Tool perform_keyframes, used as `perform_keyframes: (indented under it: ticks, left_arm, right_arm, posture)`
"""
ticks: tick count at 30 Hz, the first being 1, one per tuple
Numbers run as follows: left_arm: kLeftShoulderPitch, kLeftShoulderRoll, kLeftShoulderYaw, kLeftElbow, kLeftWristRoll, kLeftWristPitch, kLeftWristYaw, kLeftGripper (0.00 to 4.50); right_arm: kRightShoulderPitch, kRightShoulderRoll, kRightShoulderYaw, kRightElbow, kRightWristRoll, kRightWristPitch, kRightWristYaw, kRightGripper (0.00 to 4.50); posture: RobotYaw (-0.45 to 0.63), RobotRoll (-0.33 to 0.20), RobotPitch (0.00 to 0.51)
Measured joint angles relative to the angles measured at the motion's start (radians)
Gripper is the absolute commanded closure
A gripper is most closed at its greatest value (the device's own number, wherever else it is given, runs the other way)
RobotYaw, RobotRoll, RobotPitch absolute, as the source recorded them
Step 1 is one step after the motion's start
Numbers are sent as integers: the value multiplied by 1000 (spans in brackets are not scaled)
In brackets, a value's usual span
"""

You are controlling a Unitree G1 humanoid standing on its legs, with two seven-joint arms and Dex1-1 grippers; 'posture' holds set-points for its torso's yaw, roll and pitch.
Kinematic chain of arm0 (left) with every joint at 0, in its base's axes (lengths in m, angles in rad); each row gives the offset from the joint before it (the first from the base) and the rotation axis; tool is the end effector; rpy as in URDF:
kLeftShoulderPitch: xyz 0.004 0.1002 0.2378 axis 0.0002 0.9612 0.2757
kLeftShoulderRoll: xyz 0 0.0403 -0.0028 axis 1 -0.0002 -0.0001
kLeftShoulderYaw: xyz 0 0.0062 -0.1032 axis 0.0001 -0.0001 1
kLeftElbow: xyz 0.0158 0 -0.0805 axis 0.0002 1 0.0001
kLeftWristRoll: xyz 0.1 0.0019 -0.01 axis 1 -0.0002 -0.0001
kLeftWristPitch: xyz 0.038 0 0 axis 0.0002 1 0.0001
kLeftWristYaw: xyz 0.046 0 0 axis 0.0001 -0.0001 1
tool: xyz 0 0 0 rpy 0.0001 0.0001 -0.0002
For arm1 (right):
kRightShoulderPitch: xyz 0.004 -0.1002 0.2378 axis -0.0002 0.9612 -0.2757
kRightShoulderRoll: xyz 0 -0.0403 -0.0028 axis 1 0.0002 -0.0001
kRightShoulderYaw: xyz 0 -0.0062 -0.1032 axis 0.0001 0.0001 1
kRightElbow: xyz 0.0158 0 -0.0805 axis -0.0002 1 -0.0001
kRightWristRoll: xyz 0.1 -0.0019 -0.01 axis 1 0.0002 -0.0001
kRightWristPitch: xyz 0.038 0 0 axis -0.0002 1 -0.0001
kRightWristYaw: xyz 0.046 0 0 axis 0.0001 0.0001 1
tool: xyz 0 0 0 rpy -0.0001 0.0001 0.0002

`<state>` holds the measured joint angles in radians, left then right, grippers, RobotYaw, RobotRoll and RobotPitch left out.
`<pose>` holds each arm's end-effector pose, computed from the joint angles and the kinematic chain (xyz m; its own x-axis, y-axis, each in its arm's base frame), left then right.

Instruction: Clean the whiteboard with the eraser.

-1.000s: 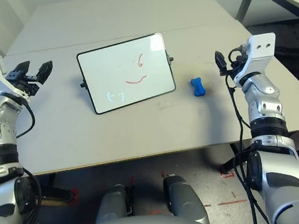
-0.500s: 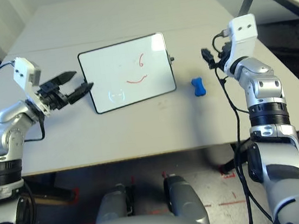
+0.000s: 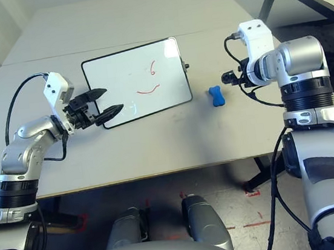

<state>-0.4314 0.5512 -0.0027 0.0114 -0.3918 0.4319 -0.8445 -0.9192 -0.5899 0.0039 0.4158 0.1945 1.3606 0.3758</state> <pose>0.2731 0.2244 0.1510 0.6270 -0.7661 -0.1413 0.7789 0.6199 0.0949 0.3152 -0.2424 0.2004 0.6636 0.0524 -0.7463 -0.1011 0.9947 -0.0201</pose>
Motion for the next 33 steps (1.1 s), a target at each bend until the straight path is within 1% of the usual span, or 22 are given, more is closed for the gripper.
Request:
perform_keyframes:
  ticks: [6,11,15,23,31,33]
  left_arm:
    - [7,0,1,-15,0,0,8,0]
    - [11,1,1,-37,0,2,15,0]
    - [12,3,2,-38,0,8,16,0]
    - [12,4,2,-38,0,12,16,0]
    - [12,4,2,-40,0,14,19,0]
    - [12,5,2,-41,0,16,19,0]
  right_arm:
    - [-1,56,8,55,-13,-32,-20,23]
    - [2,93,5,59,-17,-35,-42,23]
    - [11,106,-1,70,-20,-44,-63,23]
    - [9,142,-19,181,-34,-116,-111,23]
    - [-17,162,-21,255,-49,-174,-131,23]
    - [-17,167,-27,259,-52,-178,-132,421]
  posture:
    - [-122,0,65]
    - [-112,0,69]
    - [-115,0,70]
    - [-110,0,71]
    - [-102,0,73]
    - [-101,0,73]
